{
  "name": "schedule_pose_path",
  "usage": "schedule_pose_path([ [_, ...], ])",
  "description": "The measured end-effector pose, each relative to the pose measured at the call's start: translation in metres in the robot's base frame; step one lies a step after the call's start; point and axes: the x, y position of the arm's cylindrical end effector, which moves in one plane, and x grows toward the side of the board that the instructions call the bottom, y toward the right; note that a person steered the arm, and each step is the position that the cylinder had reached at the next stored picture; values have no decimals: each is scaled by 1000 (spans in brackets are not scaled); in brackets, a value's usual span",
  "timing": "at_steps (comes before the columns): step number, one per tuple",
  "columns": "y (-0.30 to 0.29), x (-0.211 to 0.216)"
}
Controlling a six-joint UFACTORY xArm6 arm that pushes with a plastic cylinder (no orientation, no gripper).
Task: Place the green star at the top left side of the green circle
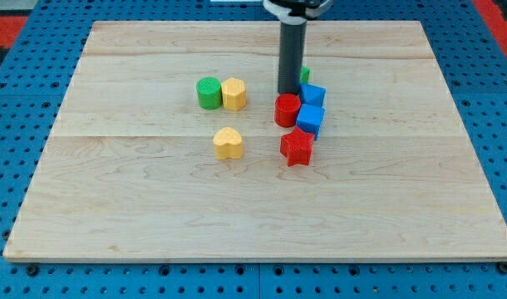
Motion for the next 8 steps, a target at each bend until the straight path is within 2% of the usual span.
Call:
schedule_pose_path([
  [2,63,-34],
  [3,1,-59],
  [4,-104,-51],
  [6,-113,-92],
  [7,-148,-92],
  [8,-148,-92],
])
